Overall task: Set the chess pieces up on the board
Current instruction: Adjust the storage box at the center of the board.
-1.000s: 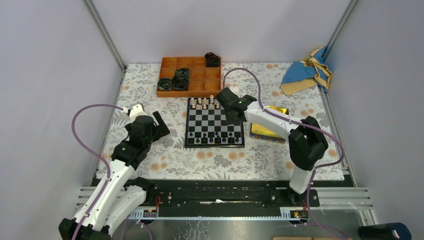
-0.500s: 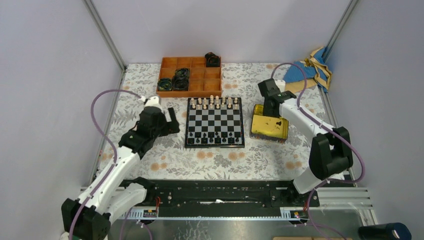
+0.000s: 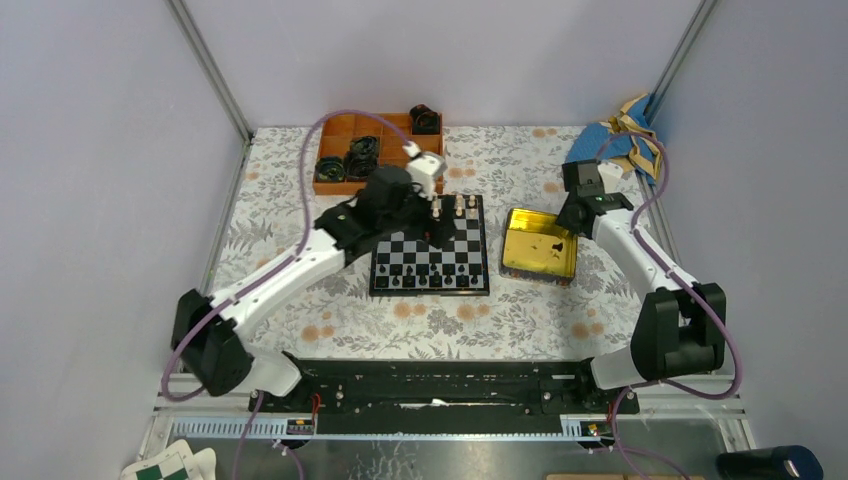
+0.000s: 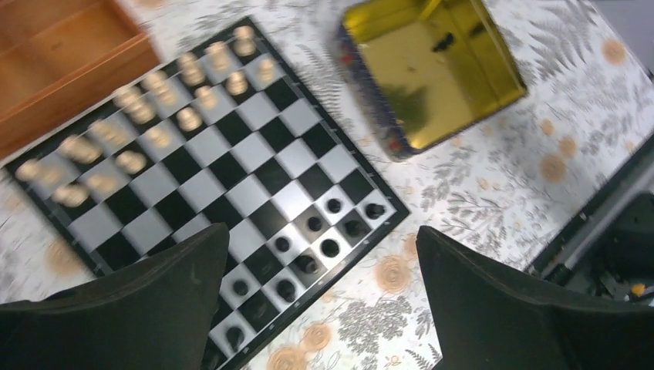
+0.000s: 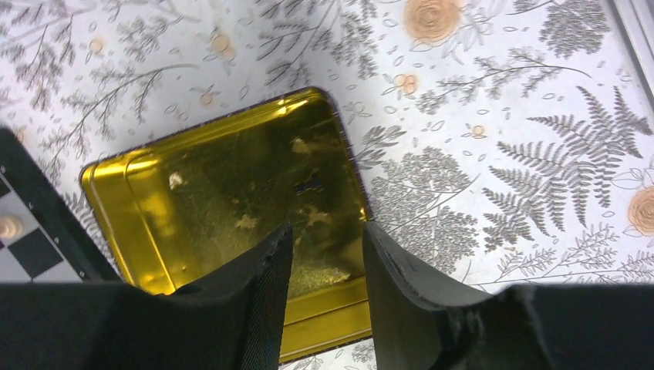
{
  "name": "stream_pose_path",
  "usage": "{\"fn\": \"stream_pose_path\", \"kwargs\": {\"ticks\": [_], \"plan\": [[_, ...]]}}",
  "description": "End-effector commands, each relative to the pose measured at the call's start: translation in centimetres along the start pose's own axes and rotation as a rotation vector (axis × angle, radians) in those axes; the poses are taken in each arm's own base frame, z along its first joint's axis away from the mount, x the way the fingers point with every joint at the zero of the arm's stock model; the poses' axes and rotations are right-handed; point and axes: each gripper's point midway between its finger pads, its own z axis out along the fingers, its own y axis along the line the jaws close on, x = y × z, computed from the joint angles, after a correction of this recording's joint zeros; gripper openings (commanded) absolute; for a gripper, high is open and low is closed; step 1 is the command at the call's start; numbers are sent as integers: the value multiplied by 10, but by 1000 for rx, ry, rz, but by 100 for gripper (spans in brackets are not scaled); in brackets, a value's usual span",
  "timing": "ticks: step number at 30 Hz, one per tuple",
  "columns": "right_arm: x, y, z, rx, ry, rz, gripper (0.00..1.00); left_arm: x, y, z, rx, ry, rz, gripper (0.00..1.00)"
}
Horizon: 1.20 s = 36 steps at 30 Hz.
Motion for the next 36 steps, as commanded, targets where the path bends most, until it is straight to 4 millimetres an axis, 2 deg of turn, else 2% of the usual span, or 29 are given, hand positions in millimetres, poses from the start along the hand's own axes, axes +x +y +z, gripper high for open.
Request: {"fn": "stream_pose_path", "kwargs": {"ticks": [1,8,15,24,36], "plan": [[-21,-16,-7,23,-70,100,45,-20,-56,27,178,-19,167,99],[-7,-33,8,68,-48,119,45,-17,-109,76,304,28,297,99],[7,-30,22,70,7,104,45,-13,-145,118,388,39,392,99],[19,-24,36,66,75,81,40,-8,-157,159,421,17,421,99],[26,-29,49,114,111,39,21,4,-155,194,438,-5,442,99]]}}
